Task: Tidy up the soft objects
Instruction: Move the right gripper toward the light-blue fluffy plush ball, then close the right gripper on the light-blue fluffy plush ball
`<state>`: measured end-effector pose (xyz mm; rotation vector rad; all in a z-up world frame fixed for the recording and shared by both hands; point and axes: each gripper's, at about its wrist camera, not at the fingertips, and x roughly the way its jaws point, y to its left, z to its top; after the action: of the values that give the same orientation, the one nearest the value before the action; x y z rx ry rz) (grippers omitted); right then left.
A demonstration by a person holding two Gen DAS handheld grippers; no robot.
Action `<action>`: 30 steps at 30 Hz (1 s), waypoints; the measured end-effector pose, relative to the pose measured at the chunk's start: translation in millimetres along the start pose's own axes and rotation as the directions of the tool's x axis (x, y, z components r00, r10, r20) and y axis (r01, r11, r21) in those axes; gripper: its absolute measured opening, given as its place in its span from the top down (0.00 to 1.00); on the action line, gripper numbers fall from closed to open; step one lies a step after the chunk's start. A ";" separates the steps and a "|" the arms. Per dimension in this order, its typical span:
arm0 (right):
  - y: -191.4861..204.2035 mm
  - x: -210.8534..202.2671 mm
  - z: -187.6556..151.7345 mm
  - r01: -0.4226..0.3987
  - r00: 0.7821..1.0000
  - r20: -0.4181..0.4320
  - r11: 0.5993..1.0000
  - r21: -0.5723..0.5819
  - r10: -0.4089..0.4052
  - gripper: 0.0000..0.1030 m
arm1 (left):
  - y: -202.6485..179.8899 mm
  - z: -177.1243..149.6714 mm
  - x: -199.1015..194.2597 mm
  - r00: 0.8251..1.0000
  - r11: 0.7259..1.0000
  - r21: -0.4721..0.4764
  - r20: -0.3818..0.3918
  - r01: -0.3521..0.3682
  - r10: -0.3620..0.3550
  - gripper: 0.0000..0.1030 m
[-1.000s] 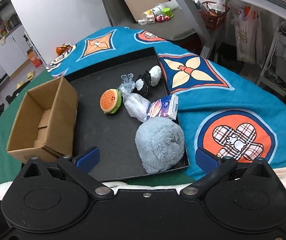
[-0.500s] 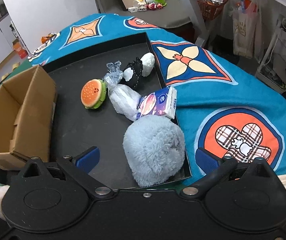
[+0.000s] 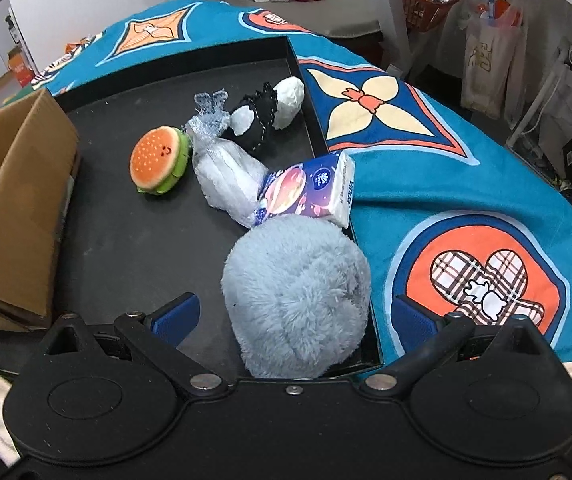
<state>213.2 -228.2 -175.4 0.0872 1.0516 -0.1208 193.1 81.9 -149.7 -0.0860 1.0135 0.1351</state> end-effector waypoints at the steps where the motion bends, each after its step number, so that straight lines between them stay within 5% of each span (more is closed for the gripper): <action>1: 0.7 1.9 -0.5 0.007 1.000 -0.002 1.000 -0.002 -0.007 0.04 | 0.2 0.4 1.9 1.000 1.000 -0.001 -0.003 -0.001 0.001 0.47; 6: 4.3 5.7 -0.8 0.026 1.000 0.011 0.999 -0.021 -0.025 0.39 | 1.8 0.2 8.1 0.999 0.999 -0.014 -0.014 0.034 -0.034 0.75; 10: 2.2 6.3 -2.4 -0.004 1.000 0.008 1.000 -0.011 0.004 0.50 | -1.0 0.2 5.4 1.000 1.000 0.009 -0.005 0.022 -0.022 0.92; 30: 4.5 -33.6 -3.4 -0.108 0.988 0.106 0.994 -0.031 0.110 0.56 | -4.2 -17.9 -23.9 0.997 0.995 0.060 -0.025 0.076 -0.075 0.91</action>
<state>194.5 -221.4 -147.7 0.1140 0.9381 -0.0130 166.3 73.6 -138.8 -0.0705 1.0350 0.0345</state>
